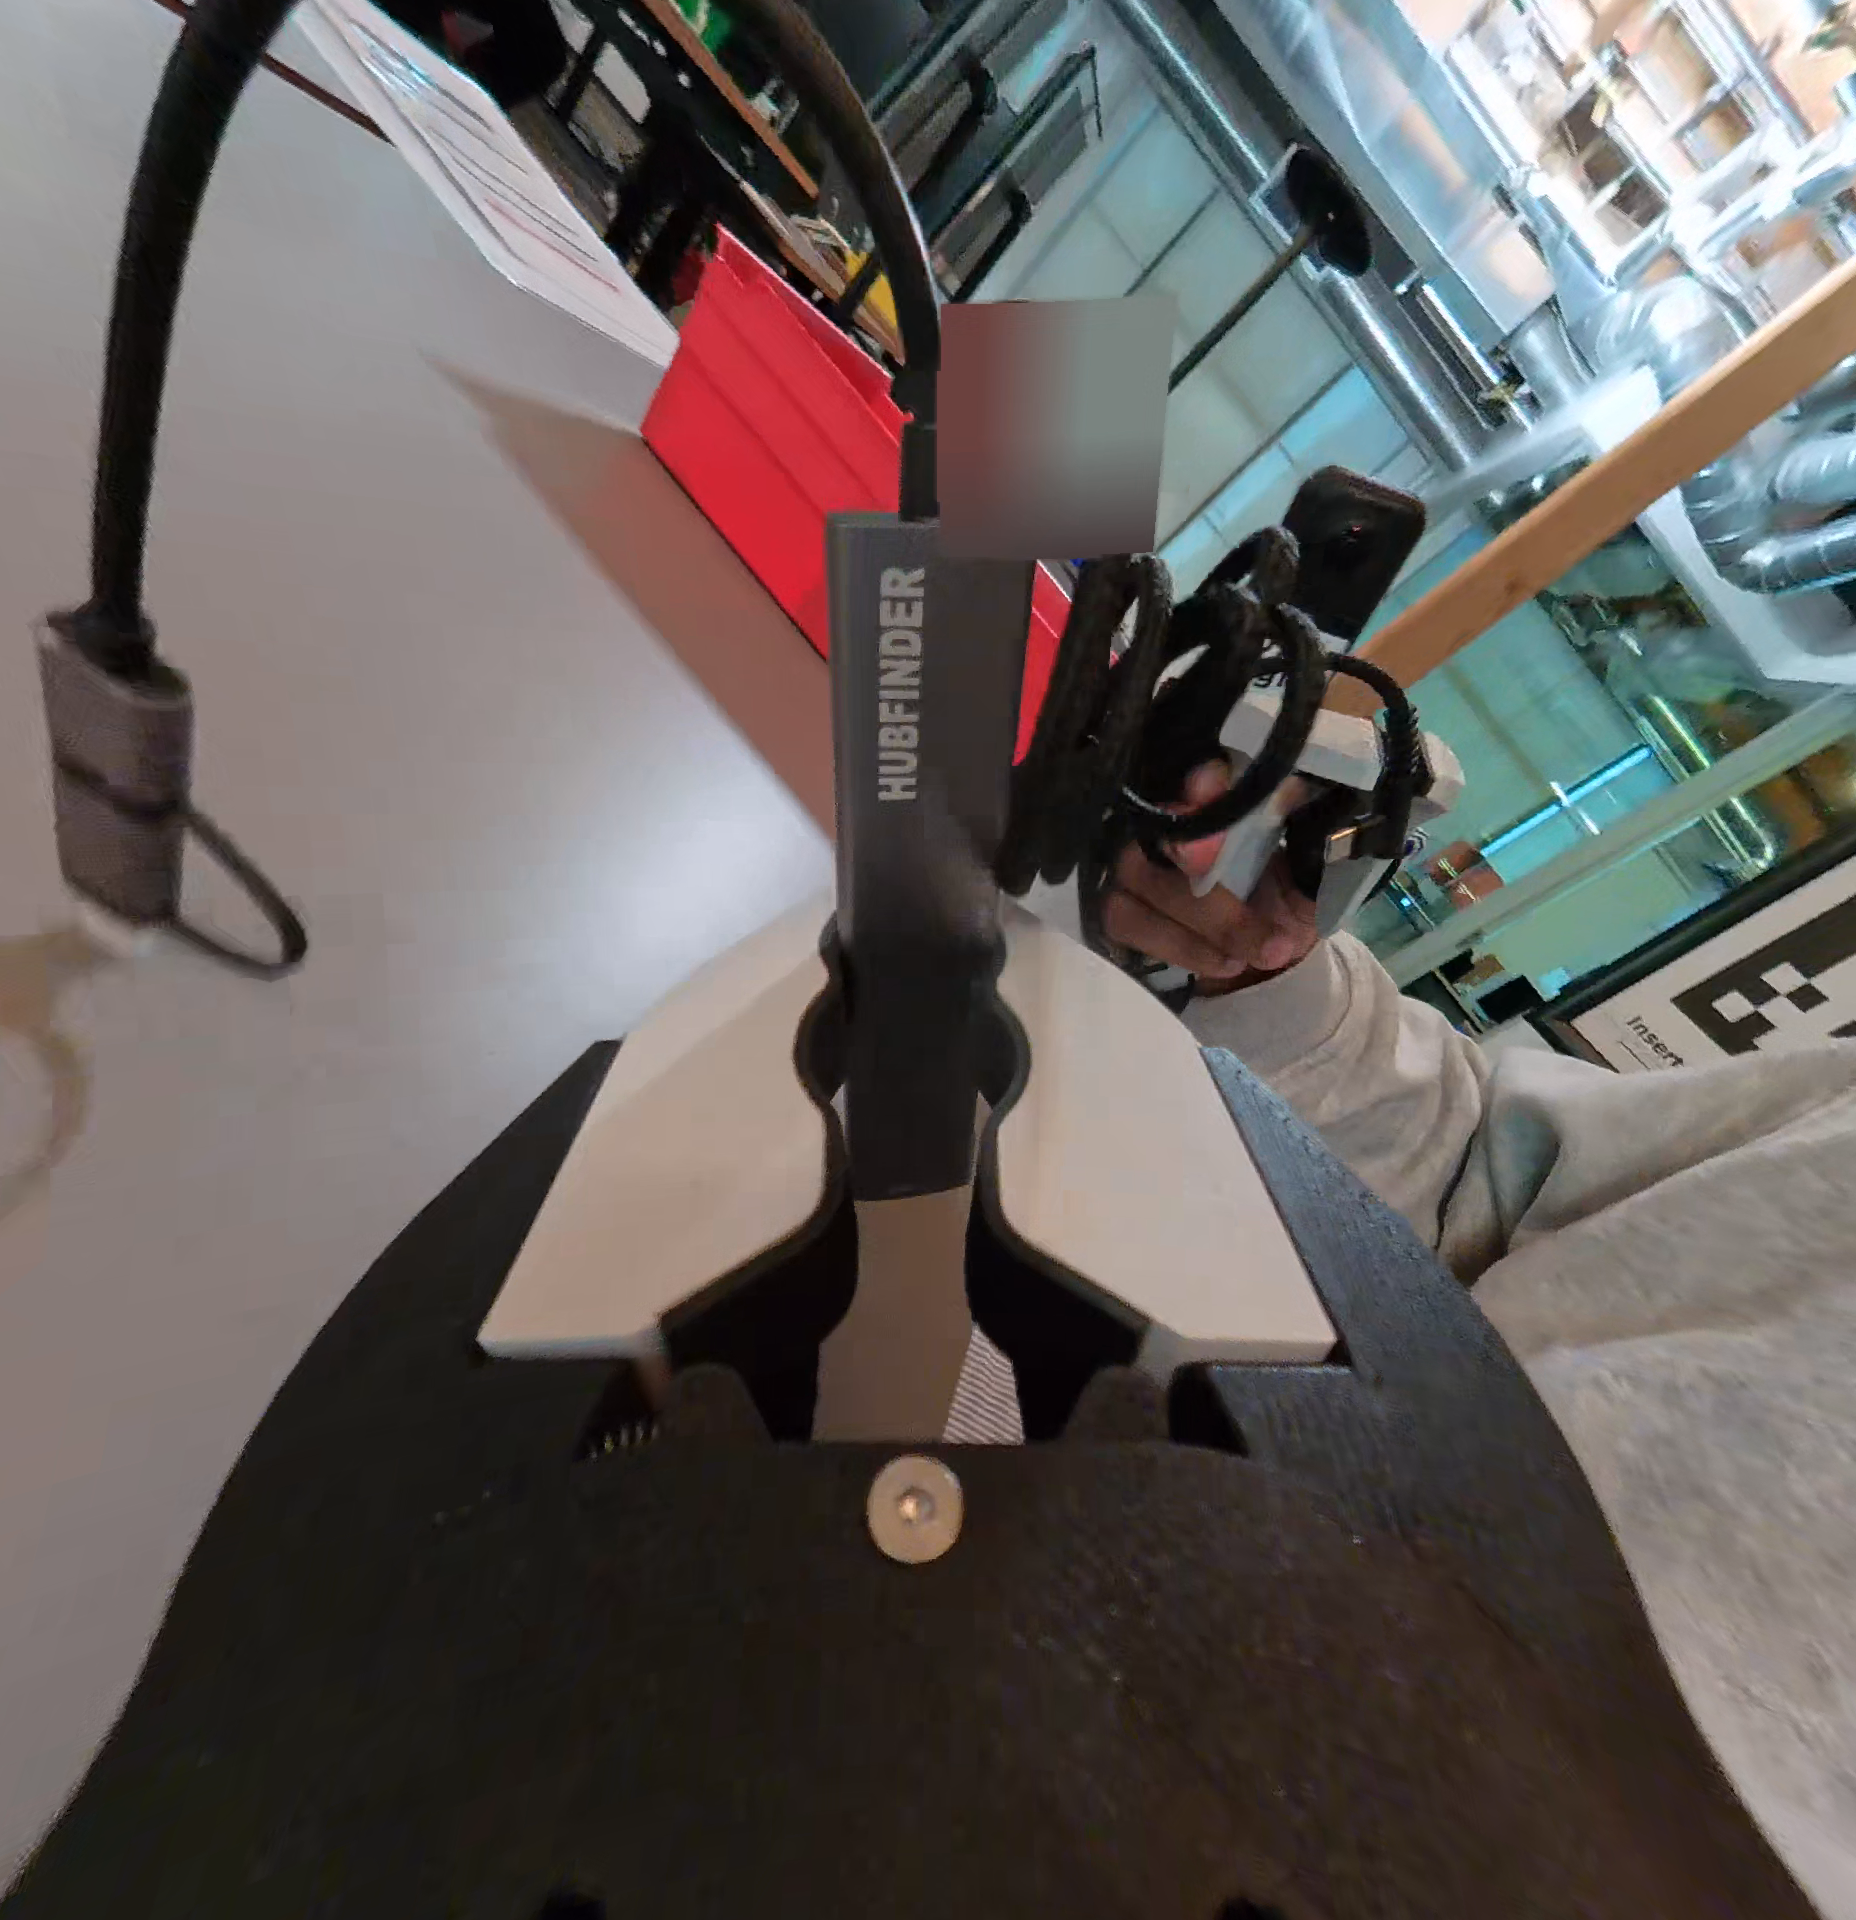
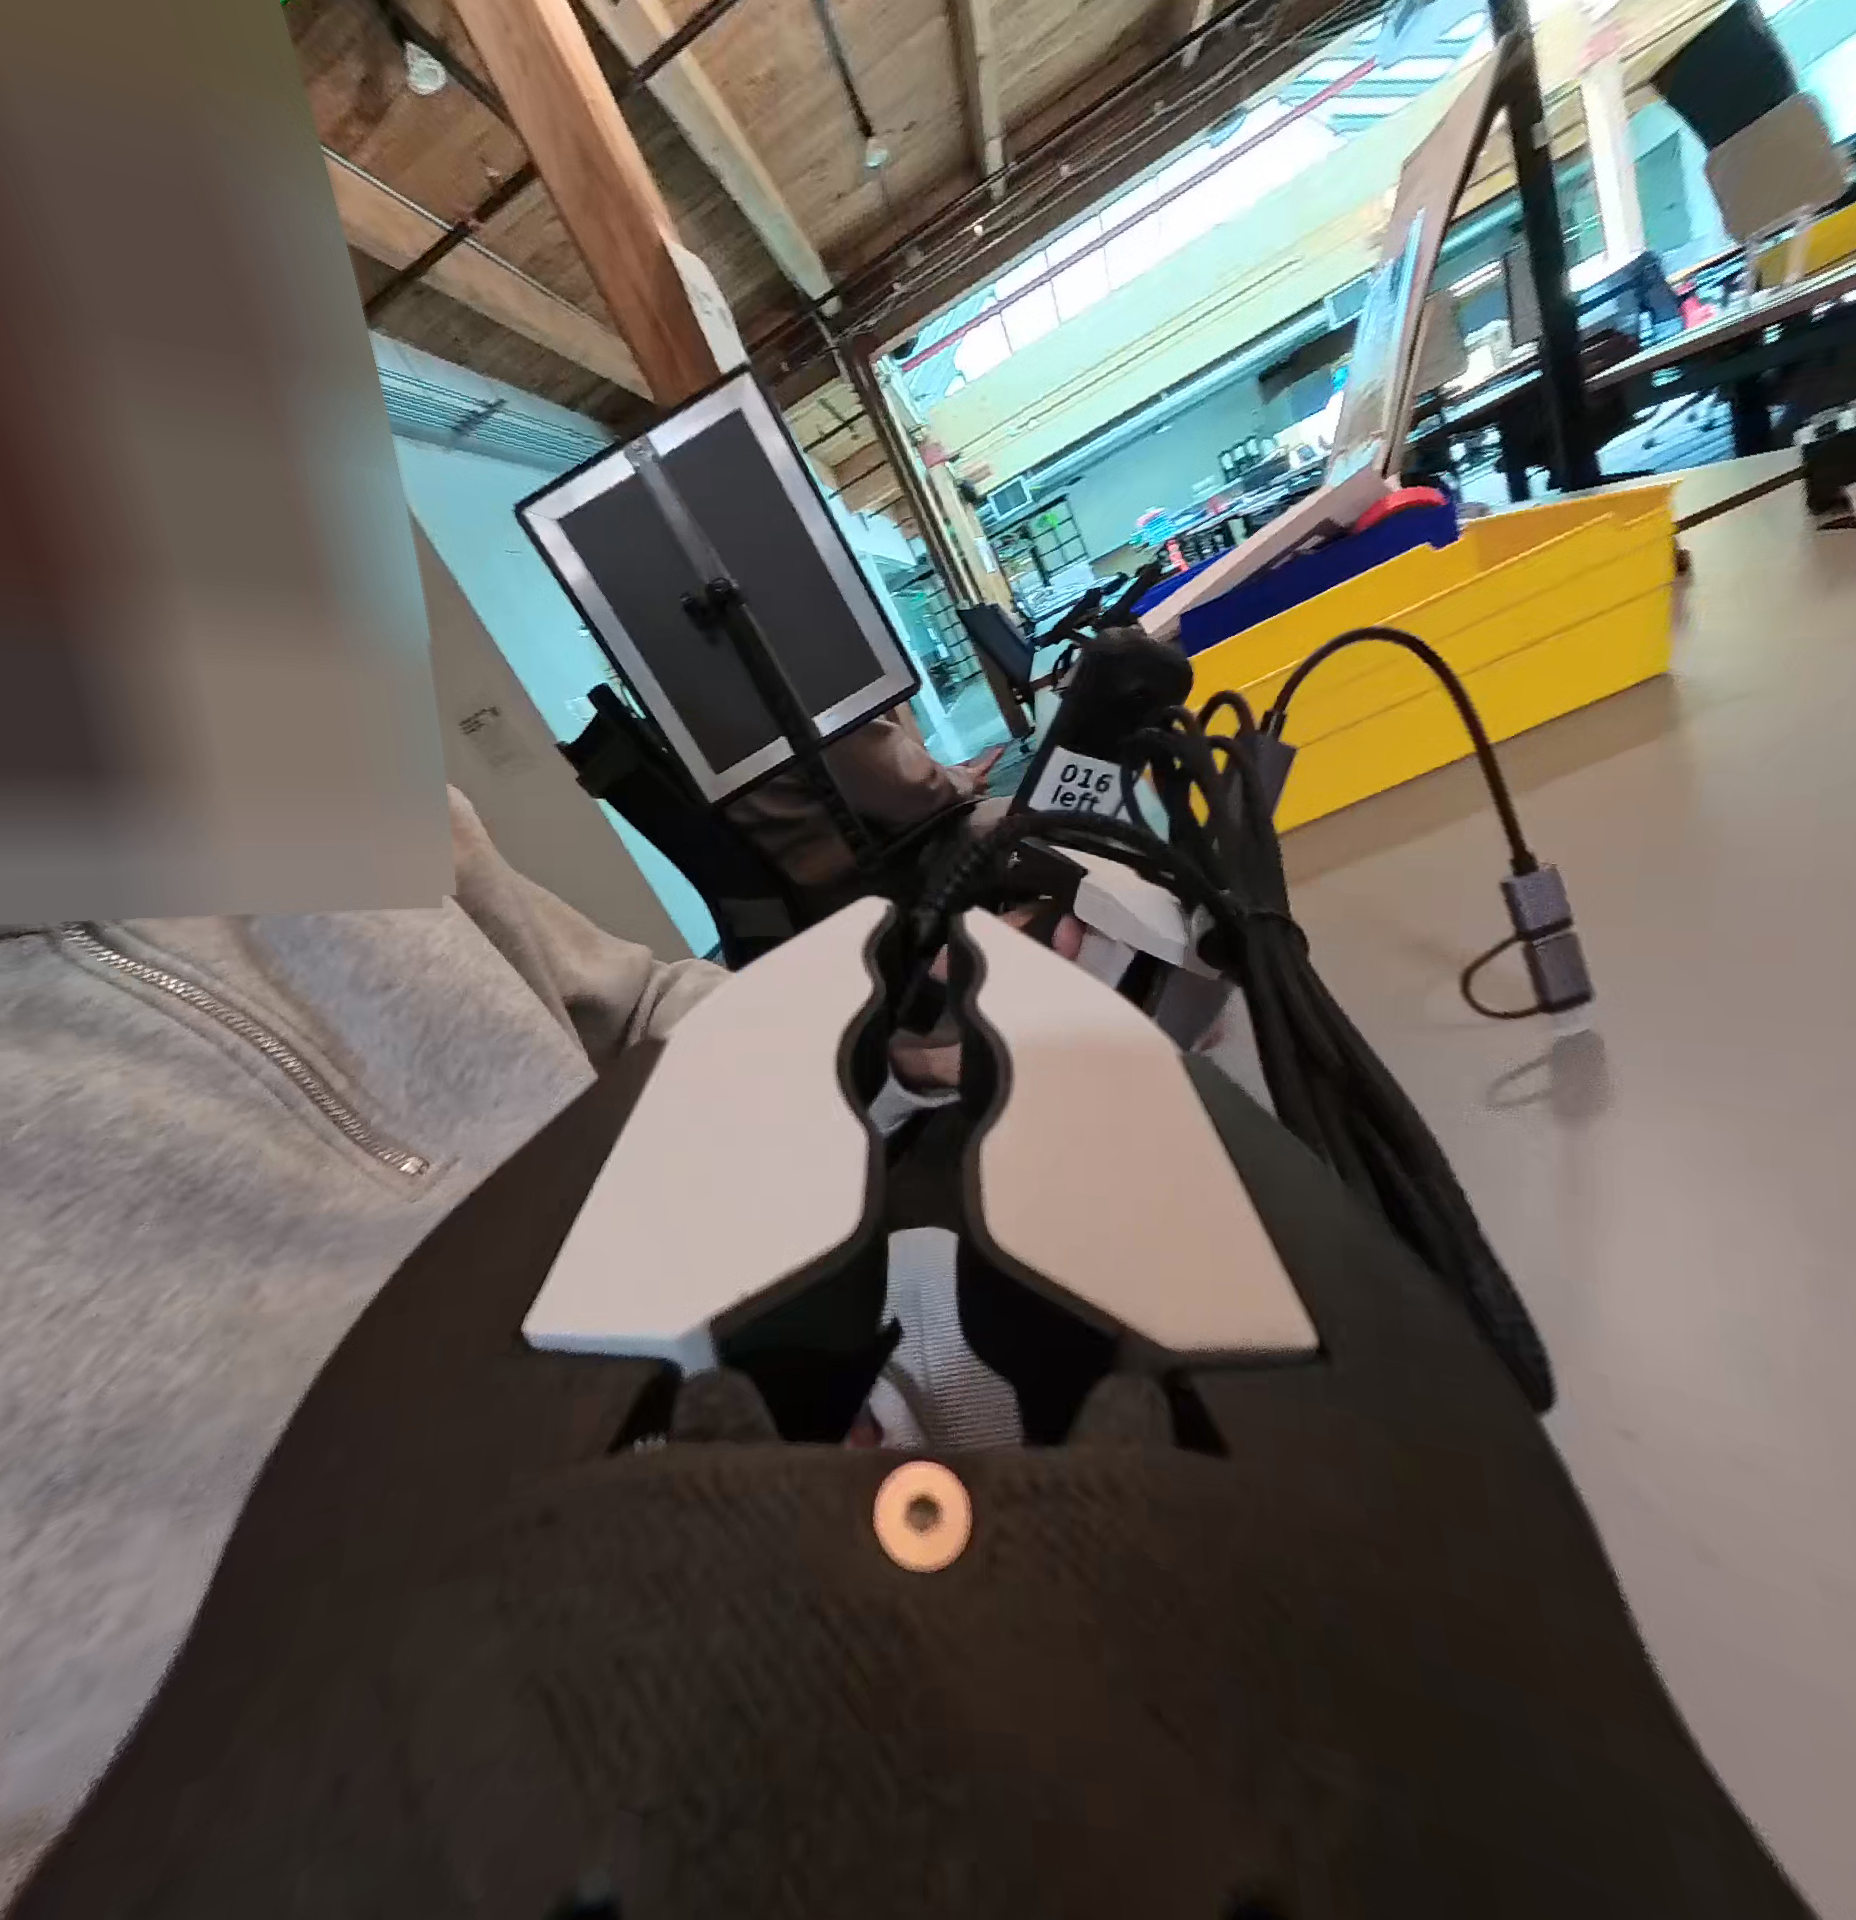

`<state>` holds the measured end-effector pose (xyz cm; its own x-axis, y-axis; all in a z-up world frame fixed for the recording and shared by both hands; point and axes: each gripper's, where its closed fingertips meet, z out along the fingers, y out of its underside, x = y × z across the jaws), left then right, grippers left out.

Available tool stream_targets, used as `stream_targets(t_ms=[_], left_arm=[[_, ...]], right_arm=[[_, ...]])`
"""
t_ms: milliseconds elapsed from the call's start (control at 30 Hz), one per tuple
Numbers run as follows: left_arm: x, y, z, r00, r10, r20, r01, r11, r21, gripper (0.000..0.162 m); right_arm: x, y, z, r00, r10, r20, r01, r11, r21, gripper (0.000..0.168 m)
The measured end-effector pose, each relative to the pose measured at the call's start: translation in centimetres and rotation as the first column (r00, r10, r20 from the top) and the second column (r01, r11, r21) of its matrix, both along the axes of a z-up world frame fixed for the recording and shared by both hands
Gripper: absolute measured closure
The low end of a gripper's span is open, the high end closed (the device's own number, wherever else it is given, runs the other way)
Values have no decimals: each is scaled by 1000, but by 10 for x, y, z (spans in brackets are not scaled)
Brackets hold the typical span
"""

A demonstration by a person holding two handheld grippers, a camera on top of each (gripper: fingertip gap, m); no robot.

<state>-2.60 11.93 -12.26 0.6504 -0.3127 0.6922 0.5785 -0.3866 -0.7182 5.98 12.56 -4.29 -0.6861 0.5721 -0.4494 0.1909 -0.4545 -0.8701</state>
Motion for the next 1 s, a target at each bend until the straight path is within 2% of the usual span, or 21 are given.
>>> stream_targets(t_ms=[100, 167, 233, 333, 367, 433, 567, 633, 700, 800, 867, 933, 1000], left_arm=[[-14, -2, -2, 999, 42, 29, -42, 999, -1, 143], [-28, -3, -3, 993, 99, 70, -99, 995, -3, 144], [-45, -6, -4, 982, 158, 101, -159, 987, -2, 143], [-65, -12, -3, 968, 224, 113, -227, 974, 10, 144], [-68, -13, -2, 965, 234, 118, -238, 971, 18, 144], [-71, -13, -3, 964, 238, 122, -243, 970, 21, 144], [-67, -11, -6, 968, 216, 126, -220, 975, 20, 144], [-64, -10, -7, 971, 203, 126, -207, 978, 21, 144], [-61, -9, -9, 973, 191, 128, -195, 981, 17, 144], [-57, -7, -10, 974, 177, 141, -181, 983, 16, 144], [-53, -6, -11, 976, 163, 142, -166, 986, 14, 144], [-49, -5, -12, 979, 150, 138, -153, 988, 14, 144], [-46, -4, -12, 982, 138, 128, -140, 990, 13, 143]], right_arm=[[-2, 6, -5, 999, -23, 33, 23, 1000, 8, 159], [-9, 16, -18, 992, -76, 99, 75, 997, 19, 159], [-16, 26, -37, 975, -149, 165, 135, 986, 93, 156], [-23, 38, -64, 939, -276, 206, 207, 930, 303, 123], [-24, 42, -71, 928, -307, 212, 215, 904, 369, 126], [-24, 51, -72, 913, -372, 168, 263, 851, 455, 126], [-19, 79, -44, 842, -538, -48, 482, 708, 517, 130], [-17, 83, -37, 810, -571, -137, 540, 632, 556, 128], [-24, 77, -47, 807, -569, -160, 527, 570, 631, 123], [-45, 79, -87, 784, -613, -94, 434, 435, 789, 106], [-62, 88, -109, 761, -646, -59, 364, 350, 863, 101], [-69, 97, -137, 721, -688, 83, 228, 348, 909, 98], [-63, 100, -161, 652, -712, 262, 81, 409, 909, 102]])
